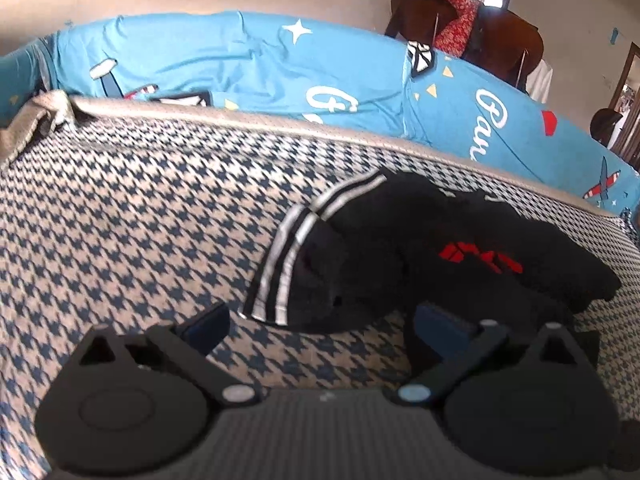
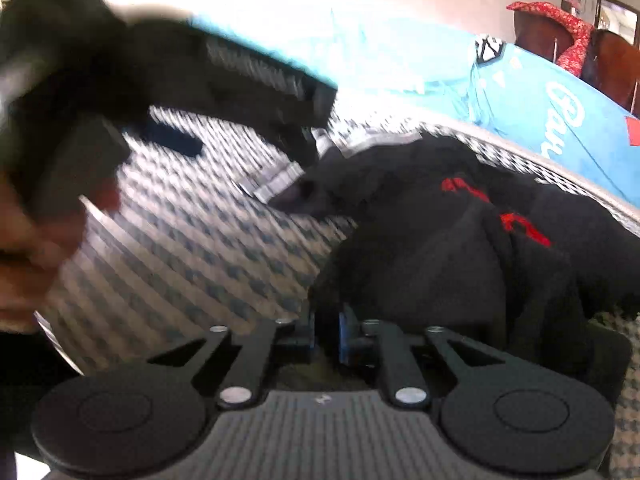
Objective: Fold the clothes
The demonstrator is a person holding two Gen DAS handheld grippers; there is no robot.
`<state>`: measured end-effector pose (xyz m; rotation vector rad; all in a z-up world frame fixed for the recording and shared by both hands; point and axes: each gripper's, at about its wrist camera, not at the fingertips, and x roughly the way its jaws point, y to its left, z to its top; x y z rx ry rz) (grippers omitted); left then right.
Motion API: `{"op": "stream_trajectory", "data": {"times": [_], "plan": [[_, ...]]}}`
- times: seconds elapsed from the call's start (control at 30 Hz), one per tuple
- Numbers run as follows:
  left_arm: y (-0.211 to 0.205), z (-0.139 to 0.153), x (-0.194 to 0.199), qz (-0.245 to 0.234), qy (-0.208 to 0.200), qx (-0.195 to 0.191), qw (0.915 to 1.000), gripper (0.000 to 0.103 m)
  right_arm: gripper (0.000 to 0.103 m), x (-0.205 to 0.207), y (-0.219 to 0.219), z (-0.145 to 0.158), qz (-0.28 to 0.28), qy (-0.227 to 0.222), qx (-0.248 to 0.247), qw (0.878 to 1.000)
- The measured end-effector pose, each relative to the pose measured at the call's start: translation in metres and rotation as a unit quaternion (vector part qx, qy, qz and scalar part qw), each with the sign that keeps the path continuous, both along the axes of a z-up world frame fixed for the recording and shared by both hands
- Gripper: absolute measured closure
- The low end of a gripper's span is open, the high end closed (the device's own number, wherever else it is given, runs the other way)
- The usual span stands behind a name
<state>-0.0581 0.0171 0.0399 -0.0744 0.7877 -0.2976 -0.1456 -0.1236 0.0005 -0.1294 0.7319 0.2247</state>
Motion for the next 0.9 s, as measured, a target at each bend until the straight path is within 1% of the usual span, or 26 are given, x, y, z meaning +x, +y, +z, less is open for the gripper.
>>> {"op": "stream_trajectory", "data": {"times": [0.07, 0.1, 0.17, 0.2, 0.23, 0.27, 0.3, 0.37, 0.47, 0.57, 0.7, 0.8, 0.9], "plan": [[0.004, 0.005, -0.001, 0.010, -0.019, 0.012, 0.9997, 0.000, 0.090, -0.011, 0.001, 0.017, 0.031, -0.017, 0.067, 0.997], [0.006, 0.009, -0.002, 0.016, -0.031, 0.020, 0.9992, 0.000, 0.090, -0.016, 0.001, 0.023, 0.048, -0.019, 0.106, 0.993], [0.011, 0.015, -0.004, 0.029, -0.056, 0.036, 0.9973, 0.000, 0.089, -0.021, 0.000, 0.026, 0.081, -0.004, 0.184, 0.980], [0.013, 0.018, -0.005, 0.036, -0.066, 0.044, 0.9962, 0.000, 0.086, -0.023, 0.000, 0.026, 0.099, 0.006, 0.217, 0.971], [0.015, 0.020, -0.005, 0.042, -0.073, 0.049, 0.9952, 0.000, 0.082, -0.024, 0.004, 0.024, 0.114, 0.013, 0.223, 0.968], [0.017, 0.021, -0.005, 0.046, -0.078, 0.054, 0.9944, 0.000, 0.080, -0.026, 0.010, 0.023, 0.129, 0.016, 0.212, 0.969], [0.017, 0.021, -0.005, 0.046, -0.078, 0.058, 0.9942, 0.000, 0.074, -0.028, 0.015, 0.023, 0.148, 0.018, 0.196, 0.969], [0.017, 0.019, -0.004, 0.039, -0.072, 0.065, 0.9946, 0.000, 0.073, -0.032, 0.020, 0.021, 0.164, 0.020, 0.169, 0.972], [0.013, 0.015, -0.005, 0.026, -0.062, 0.067, 0.9955, 0.000, 0.073, -0.034, 0.013, 0.021, 0.146, 0.019, 0.147, 0.978], [0.005, 0.011, -0.006, 0.003, -0.048, 0.053, 0.9974, 0.000, 0.073, -0.038, 0.001, 0.024, 0.113, 0.000, 0.116, 0.987], [-0.005, 0.003, -0.006, -0.020, -0.022, 0.040, 0.9988, 0.000, 0.073, -0.044, -0.020, 0.024, 0.059, -0.005, 0.094, 0.994], [-0.009, -0.001, -0.009, -0.028, -0.014, 0.030, 0.9991, 0.000, 0.073, -0.051, -0.034, 0.024, 0.015, -0.012, 0.076, 0.997], [-0.011, -0.004, -0.012, -0.036, -0.004, 0.022, 0.9991, 0.000, 0.072, -0.057, -0.052, 0.027, -0.036, -0.010, 0.066, 0.997]]}}
